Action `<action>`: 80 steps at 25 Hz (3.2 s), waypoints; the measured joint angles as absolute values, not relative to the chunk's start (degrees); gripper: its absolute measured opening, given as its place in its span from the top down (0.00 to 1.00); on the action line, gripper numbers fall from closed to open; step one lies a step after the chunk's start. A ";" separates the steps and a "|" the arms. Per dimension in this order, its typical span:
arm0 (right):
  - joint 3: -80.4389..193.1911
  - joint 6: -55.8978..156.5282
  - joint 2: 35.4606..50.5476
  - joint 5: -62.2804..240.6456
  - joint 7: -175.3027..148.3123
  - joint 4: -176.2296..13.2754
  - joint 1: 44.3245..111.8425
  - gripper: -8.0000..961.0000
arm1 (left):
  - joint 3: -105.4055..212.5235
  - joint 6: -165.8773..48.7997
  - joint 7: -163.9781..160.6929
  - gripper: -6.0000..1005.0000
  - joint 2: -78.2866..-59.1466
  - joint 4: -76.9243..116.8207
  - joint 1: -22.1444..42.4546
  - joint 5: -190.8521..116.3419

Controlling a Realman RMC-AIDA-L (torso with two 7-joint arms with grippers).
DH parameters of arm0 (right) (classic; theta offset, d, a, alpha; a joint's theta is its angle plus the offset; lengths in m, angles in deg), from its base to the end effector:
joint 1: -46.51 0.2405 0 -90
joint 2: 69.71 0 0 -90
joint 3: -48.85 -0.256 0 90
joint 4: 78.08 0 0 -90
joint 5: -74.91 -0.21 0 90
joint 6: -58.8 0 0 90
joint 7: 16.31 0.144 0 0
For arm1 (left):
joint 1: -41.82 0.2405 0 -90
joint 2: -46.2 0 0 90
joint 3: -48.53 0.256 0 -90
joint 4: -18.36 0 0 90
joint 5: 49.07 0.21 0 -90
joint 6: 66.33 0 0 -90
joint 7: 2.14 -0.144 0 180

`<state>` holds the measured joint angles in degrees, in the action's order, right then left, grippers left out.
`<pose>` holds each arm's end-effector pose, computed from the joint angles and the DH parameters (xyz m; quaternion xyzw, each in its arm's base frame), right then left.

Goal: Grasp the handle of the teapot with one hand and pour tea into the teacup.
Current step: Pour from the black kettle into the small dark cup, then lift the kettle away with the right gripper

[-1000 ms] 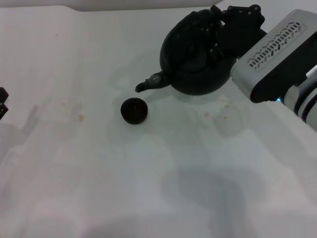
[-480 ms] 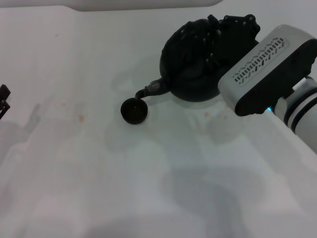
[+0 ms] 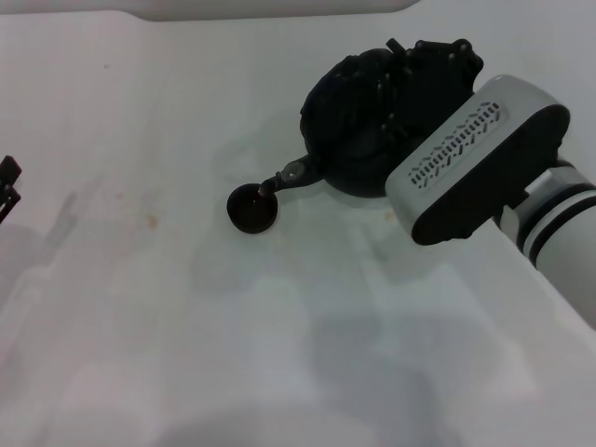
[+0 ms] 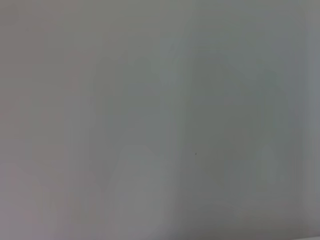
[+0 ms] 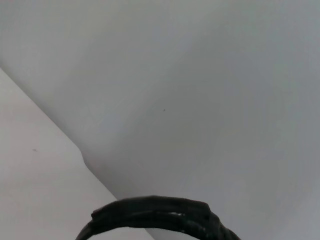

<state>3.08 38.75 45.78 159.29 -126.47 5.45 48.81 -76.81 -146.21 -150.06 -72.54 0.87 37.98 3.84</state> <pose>0.1715 0.2868 -0.0724 -0.8438 0.0148 0.0594 0.5331 -0.3831 0.2158 0.0182 -0.7504 -0.2412 -0.3103 0.5315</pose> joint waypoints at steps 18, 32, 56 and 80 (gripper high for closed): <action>6.89 34.52 45.94 159.14 -127.66 4.25 51.42 0.88 | -76.71 -146.13 -150.02 0.23 -72.54 0.86 37.32 3.84; 8.97 31.15 45.97 159.17 -127.66 2.53 53.94 0.88 | -76.79 -146.05 -150.03 0.23 -72.54 0.87 37.34 3.84; 10.27 28.03 45.98 159.30 -129.18 1.63 54.68 0.88 | -76.71 -145.20 -150.06 0.23 -72.54 0.87 36.58 3.88; 10.26 27.41 45.95 159.32 -129.24 1.32 55.34 0.88 | -76.71 -143.90 -150.06 0.24 -72.54 0.86 35.80 3.93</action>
<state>10.26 27.41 45.95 159.32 -129.24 1.32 55.34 -76.71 -143.90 -150.06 -72.54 0.86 35.80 3.93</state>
